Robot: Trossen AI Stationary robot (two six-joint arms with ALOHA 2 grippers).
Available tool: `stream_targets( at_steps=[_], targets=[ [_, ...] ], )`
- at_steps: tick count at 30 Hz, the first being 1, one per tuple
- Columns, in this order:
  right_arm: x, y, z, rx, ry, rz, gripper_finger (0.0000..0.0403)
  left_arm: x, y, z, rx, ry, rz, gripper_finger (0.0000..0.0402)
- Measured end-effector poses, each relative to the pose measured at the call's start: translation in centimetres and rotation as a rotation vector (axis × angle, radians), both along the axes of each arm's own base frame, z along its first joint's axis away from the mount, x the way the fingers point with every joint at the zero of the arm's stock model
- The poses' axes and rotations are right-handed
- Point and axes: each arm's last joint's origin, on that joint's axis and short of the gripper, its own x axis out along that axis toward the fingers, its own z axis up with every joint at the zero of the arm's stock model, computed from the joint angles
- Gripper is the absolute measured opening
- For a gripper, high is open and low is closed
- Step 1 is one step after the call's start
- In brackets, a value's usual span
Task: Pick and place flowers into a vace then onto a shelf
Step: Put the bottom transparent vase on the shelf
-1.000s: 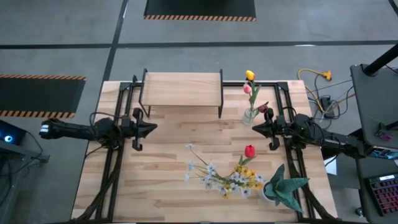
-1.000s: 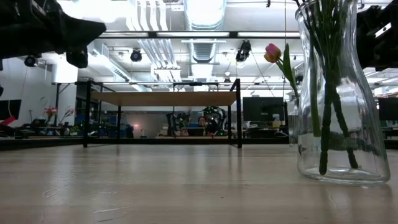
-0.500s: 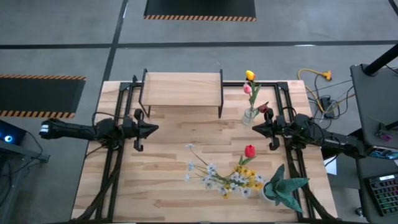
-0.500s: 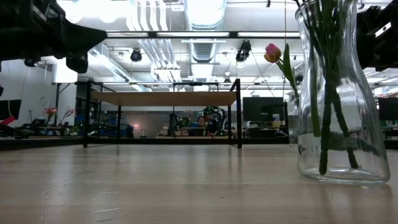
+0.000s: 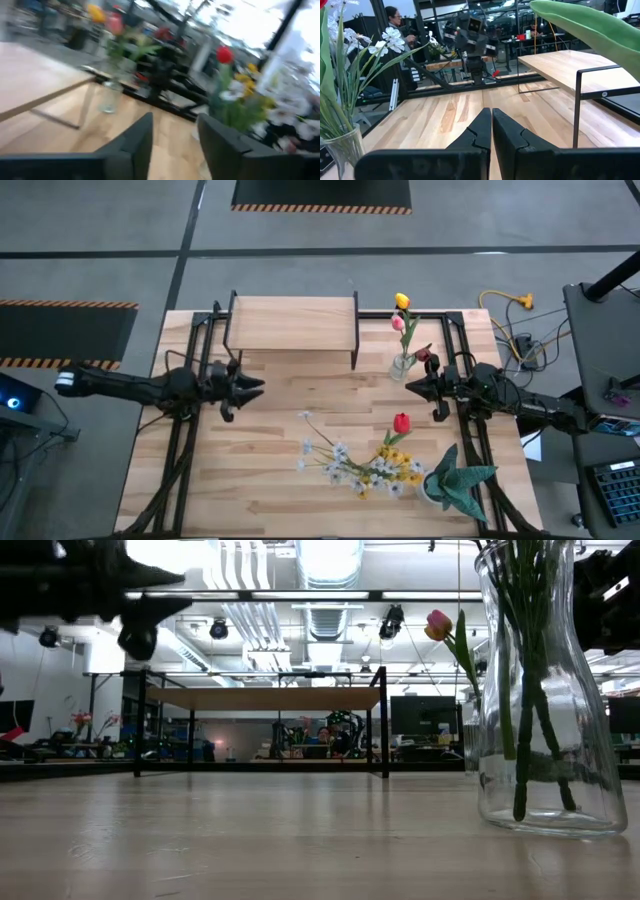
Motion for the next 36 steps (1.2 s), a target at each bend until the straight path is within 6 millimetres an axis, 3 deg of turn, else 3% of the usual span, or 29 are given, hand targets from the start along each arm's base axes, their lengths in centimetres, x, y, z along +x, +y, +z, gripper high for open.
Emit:
stream_targets(
  at_steps=[6, 10, 14, 19, 21, 27, 31, 36],
  targets=[
    [0.0, 0.0, 0.0, 0.0, 0.0, 0.0, 0.0009, 4.4, -0.7, 2.4, 0.086, 0.108, -0.145, 0.0182],
    [0.0, 0.0, 0.0, 0.031, 0.0, 0.001, 0.0009, 6.8, -1.2, 0.5, 0.082, 0.266, -0.195, 0.0184],
    [0.0, 0.0, 0.0, 0.049, 0.002, 0.002, 0.0009, 8.4, -2.4, -1.4, 0.058, 0.316, -0.275, 0.0184],
    [0.0, 0.0, 0.0, 0.049, 0.005, 0.002, 0.0009, 10.4, -4.1, -1.7, 0.019, 0.141, -0.325, 0.0186],
    [0.0, 0.0, -0.1, 0.05, 0.005, 0.002, 0.0009, 11.2, -4.8, -2.5, 0.019, 0.157, -0.344, 0.0194],
    [0.0, 0.0, -0.1, 0.052, 0.014, 0.002, 0.0009, 15.7, -7.1, -3.5, 0.021, 0.203, -0.39, 0.0265],
    [0.0, 0.0, -0.1, 0.053, 0.014, 0.002, 0.0009, 19.4, -8.6, -2.6, 0.019, 0.16, -0.41, 0.0316],
    [0.0, 0.0, -0.1, 0.052, 0.014, 0.002, 0.0009, 23.3, -10.8, -2.2, 0.009, 0.262, -0.483, 0.0335]
  ],
)
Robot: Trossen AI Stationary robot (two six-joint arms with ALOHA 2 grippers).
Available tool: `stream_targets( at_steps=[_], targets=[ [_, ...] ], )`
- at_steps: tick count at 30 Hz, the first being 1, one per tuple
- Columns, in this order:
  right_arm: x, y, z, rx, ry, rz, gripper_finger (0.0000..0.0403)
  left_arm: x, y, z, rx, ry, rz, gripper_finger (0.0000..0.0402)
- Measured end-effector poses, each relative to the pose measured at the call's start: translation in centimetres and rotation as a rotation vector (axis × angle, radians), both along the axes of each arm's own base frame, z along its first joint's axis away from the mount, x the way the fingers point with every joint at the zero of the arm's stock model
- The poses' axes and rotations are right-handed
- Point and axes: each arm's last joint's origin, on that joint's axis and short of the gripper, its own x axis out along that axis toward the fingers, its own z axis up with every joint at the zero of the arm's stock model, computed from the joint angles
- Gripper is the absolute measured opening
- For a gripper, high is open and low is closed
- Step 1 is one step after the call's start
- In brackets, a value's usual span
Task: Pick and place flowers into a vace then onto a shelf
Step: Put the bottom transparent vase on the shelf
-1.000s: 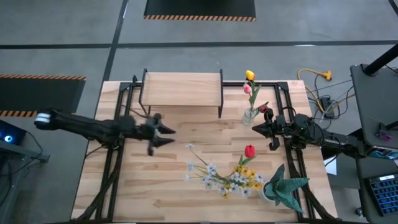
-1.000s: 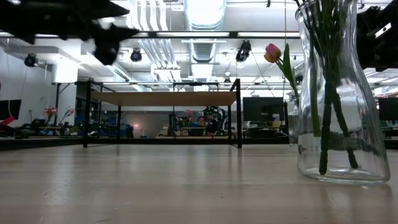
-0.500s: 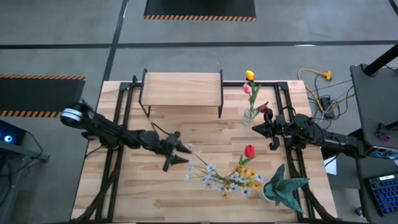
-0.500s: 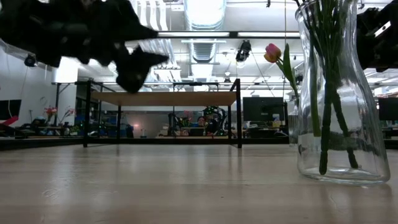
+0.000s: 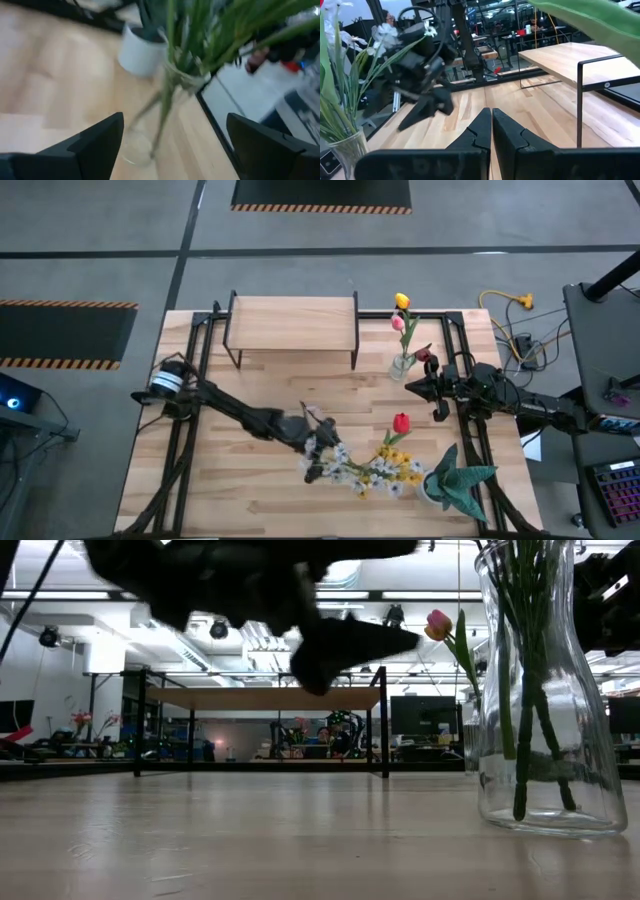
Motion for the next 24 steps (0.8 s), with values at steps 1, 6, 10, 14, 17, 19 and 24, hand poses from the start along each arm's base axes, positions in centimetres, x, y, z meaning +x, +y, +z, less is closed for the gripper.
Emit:
stream_targets(
  at_steps=[1, 6, 10, 14, 17, 19, 24],
  targets=[
    [0.0, 0.0, 0.0, 0.0, 0.0, 0.001, 0.0009, 0.5, -0.5, 0.0, 0.006, 0.032, -0.024, 0.0336],
    [0.0, 0.0, 0.0, -0.028, 0.0, -0.001, 0.0009, 2.4, -2.4, -0.2, 0.055, 0.205, -0.062, 0.0336],
    [0.0, 0.0, 0.0, -0.065, 0.0, -0.005, 0.0009, 3.3, -2.9, -0.3, 0.061, 0.222, -0.068, 0.0336],
    [0.0, -0.1, 0.0, -0.068, 0.001, -0.025, 0.0009, 3.2, -2.8, -0.6, 0.045, 0.237, -0.051, 0.0336],
    [0.0, -0.1, 0.0, -0.068, 0.002, -0.026, 0.0009, 3.0, -2.7, -1.1, 0.027, 0.267, -0.039, 0.0336],
    [0.0, -0.1, 0.0, -0.068, 0.002, -0.029, 0.0009, 3.0, -2.6, -1.0, 0.023, 0.263, -0.037, 0.0336],
    [0.0, -0.1, 0.0, -0.067, 0.002, -0.028, 0.0009, 3.1, -2.6, -0.8, 0.031, 0.251, -0.006, 0.0336]
  ],
)
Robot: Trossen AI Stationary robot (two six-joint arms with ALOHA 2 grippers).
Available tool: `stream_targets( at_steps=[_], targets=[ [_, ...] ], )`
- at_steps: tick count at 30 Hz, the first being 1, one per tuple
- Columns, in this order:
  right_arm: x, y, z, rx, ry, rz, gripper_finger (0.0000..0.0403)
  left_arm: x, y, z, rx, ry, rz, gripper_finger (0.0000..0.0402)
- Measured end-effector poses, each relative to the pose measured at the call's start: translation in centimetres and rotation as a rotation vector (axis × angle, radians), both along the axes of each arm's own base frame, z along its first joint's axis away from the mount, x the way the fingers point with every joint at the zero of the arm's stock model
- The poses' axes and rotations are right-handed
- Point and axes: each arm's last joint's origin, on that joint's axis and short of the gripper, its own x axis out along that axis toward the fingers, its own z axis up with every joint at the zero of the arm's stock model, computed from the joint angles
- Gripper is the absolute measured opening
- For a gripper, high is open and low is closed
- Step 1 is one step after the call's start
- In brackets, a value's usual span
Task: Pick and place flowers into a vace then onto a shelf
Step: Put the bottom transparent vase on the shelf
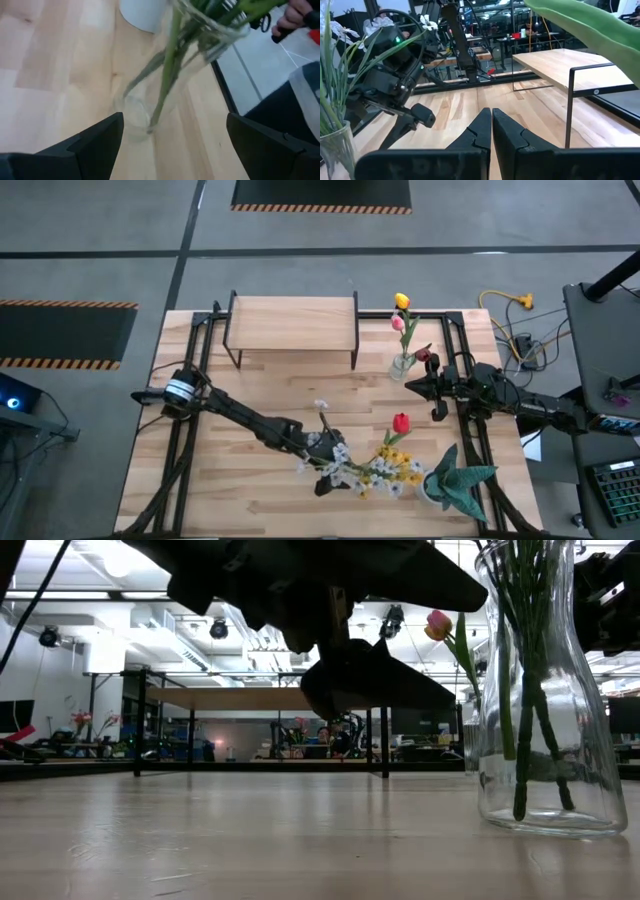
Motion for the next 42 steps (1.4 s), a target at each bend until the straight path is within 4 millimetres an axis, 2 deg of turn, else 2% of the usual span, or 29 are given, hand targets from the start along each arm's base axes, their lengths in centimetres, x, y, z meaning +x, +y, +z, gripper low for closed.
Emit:
stream_targets(
  at_steps=[4, 12, 21, 25, 28, 33, 38, 42],
  targets=[
    [0.0, 0.0, 0.0, 0.0, 0.0, 0.0, 0.0009, 0.1, 0.0, 0.1, 0.034, -0.032, 0.0, 0.0336],
    [0.0, 0.0, 0.0, 0.005, 0.0, 0.001, 0.0009, 0.7, 0.1, 1.5, 0.153, -0.249, 0.036, 0.0336],
    [0.0, 0.0, 0.0, 0.011, 0.001, 0.0, 0.0009, 1.4, -0.3, -0.6, 0.155, -0.259, 0.033, 0.0336],
    [0.0, 0.0, 0.0, 0.015, 0.0, 0.001, 0.0009, 1.6, -0.4, -0.3, 0.135, -0.269, 0.05, 0.0336],
    [0.0, 0.0, 0.0, 0.012, 0.0, 0.0, 0.0009, 2.1, -0.5, 0.0, 0.186, -0.308, 0.051, 0.0336],
    [0.0, 0.0, 0.0, 0.002, 0.002, -0.005, 0.0009, 3.1, -0.8, -0.9, 0.203, -0.296, 0.044, 0.0336],
    [0.0, 0.0, 0.0, 0.008, 0.001, -0.006, 0.0009, 3.7, -0.8, -0.3, 0.169, -0.31, 0.063, 0.0336],
    [0.0, 0.0, 0.0, 0.008, 0.002, -0.008, 0.0009, 3.7, -0.8, -0.5, 0.175, -0.29, 0.06, 0.0323]
  ],
)
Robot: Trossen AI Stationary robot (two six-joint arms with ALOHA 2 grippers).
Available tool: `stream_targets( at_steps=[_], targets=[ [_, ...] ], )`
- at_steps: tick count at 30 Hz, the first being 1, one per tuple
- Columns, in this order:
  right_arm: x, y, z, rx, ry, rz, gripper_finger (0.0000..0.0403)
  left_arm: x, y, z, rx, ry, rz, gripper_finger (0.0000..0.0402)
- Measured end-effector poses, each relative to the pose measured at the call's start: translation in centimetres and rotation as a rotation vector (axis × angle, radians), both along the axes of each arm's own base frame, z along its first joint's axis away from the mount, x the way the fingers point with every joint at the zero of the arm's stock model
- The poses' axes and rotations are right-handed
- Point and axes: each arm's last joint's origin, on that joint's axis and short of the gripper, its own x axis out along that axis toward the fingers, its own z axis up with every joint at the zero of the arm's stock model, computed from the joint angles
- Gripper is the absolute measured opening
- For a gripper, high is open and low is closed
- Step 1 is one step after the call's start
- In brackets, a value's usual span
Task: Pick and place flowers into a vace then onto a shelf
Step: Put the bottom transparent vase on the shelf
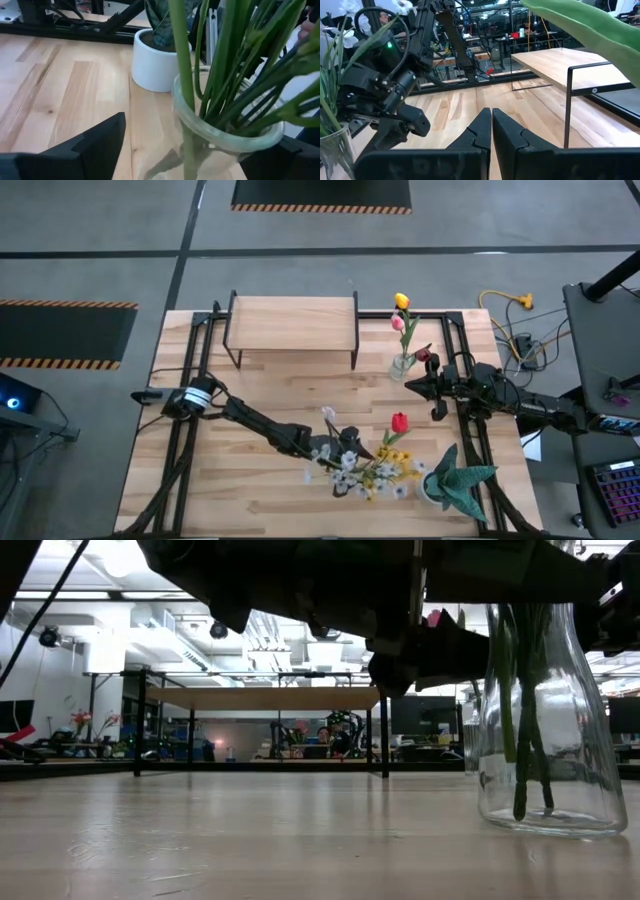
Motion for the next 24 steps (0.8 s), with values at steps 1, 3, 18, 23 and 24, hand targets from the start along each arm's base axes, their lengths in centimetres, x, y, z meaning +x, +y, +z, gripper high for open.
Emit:
stream_targets(
  at_steps=[1, 3, 18, 23, 24],
  targets=[
    [0.0, 0.0, 0.0, 0.0, 0.0, 0.0, 0.0009, 0.0, 0.0, 0.0, 0.0, -0.001, 0.0, 0.0314],
    [0.0, 0.0, 0.0, 0.0, 0.0, 0.0, 0.0009, 0.0, 0.0, 0.0, 0.0, 0.0, -0.001, 0.029],
    [0.0, 0.0, 0.0, 0.0, 0.0, -0.001, 0.0009, 0.5, 1.7, 0.1, -0.011, -0.007, 0.035, 0.0156],
    [0.0, 0.0, 0.0, 0.0, 0.0, -0.001, 0.0009, 0.4, 2.0, 1.1, -0.016, -0.02, 0.04, 0.0156],
    [0.0, 0.0, 0.0, 0.0, 0.0, -0.001, 0.0009, 0.2, 2.2, 1.7, -0.015, -0.023, 0.043, 0.0156]
  ],
)
